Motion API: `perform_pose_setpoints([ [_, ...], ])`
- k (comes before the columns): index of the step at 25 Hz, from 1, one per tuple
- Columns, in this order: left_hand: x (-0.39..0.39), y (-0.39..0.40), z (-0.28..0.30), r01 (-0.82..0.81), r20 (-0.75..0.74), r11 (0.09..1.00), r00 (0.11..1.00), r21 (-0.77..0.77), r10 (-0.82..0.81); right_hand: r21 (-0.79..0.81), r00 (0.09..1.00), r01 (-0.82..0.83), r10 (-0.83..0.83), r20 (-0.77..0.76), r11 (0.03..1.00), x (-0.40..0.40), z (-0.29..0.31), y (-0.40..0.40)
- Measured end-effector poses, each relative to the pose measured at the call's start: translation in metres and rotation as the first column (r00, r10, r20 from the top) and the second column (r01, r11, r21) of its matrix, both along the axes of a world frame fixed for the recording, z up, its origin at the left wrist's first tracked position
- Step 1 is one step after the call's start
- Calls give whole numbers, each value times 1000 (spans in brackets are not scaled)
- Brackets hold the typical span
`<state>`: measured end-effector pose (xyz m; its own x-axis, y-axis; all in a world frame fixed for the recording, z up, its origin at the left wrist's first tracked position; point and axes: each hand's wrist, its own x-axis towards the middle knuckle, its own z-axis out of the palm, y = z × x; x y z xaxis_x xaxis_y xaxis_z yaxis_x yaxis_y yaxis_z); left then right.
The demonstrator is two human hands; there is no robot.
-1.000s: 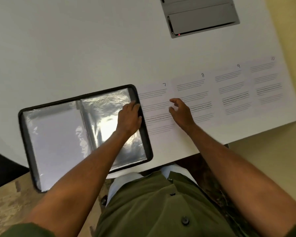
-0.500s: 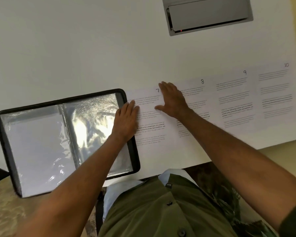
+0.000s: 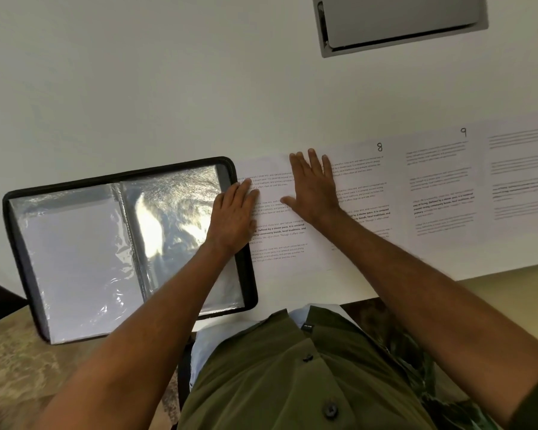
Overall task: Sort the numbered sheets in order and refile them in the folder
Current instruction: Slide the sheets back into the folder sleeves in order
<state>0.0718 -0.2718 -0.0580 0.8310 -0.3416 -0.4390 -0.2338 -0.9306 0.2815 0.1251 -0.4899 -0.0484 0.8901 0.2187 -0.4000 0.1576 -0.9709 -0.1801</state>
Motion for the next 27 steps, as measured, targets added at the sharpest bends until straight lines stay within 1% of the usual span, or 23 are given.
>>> perform_pose_setpoints([
  [2, 0, 0, 0, 2, -7, 1000, 1000, 1, -2, 69, 998, 11, -15, 55, 998, -2, 6, 1],
  [3, 0, 0, 0, 2, -6, 1000, 1000, 2, -2, 123, 997, 36, -43, 57, 992, -4, 9, 1],
  [4, 0, 0, 0, 2, -2, 1000, 1000, 3, -2, 200, 995, 87, -94, 25, 976, -7, 11, 1],
  [5, 0, 0, 0, 0, 2, 1000, 1000, 4, 0, 289, 986, 167, -162, -41, 943, -10, 14, 2],
  [6, 0, -1, 0, 1, 4, 1000, 1000, 5, -1, 379, 964, 266, -238, -120, 886, -14, 16, 2],
  [7, -1, -1, 0, 0, 3, 1000, 1000, 6, 0, 461, 928, 374, -321, -191, 805, -19, 16, 1],
  [9, -2, -2, 0, -1, 2, 1000, 1000, 14, 1, 566, 820, 559, -504, -271, 606, -28, 17, 1],
  [11, -3, -2, -2, -4, 9, 1000, 1000, 9, 4, 582, 692, 688, -634, -345, 433, -40, 18, -1],
  [12, -3, -3, -2, -5, 12, 1000, 1000, 3, 5, 563, 644, 733, -657, -392, 382, -46, 20, -2],
  [13, -4, -4, -2, -4, 16, 1000, 1000, 1, 4, 538, 625, 757, -653, -428, 372, -52, 21, -3],
  [14, -5, -5, -2, -1, 17, 1000, 1000, 1, 1, 513, 635, 759, -630, -447, 400, -57, 20, -5],
  [16, -9, -8, 0, 3, 37, 1000, 999, 15, -3, 470, 707, 705, -580, -405, 531, -67, 18, -9],
  [17, -12, -9, 1, 2, 42, 1000, 999, 18, -3, 460, 739, 672, -564, -368, 580, -70, 18, -11],
  [18, -15, -11, 1, 1, 34, 1000, 999, 14, -1, 465, 757, 651, -561, -336, 600, -71, 22, -11],
  [21, -26, -16, 6, -55, 16, 997, 998, -44, 56, 487, 779, 618, -563, -275, 617, -71, 35, -13],
  [24, -28, -20, 7, -207, -33, 964, 978, -167, 204, 504, 780, 607, -581, -231, 614, -71, 50, -19],
  [26, -27, -19, 8, -332, -86, 903, 943, -272, 321, 520, 756, 628, -613, -229, 580, -74, 60, -23],
  [27, -24, -18, 9, -416, -146, 840, 909, -348, 390, 533, 741, 638, -631, -230, 555, -75, 64, -27],
])
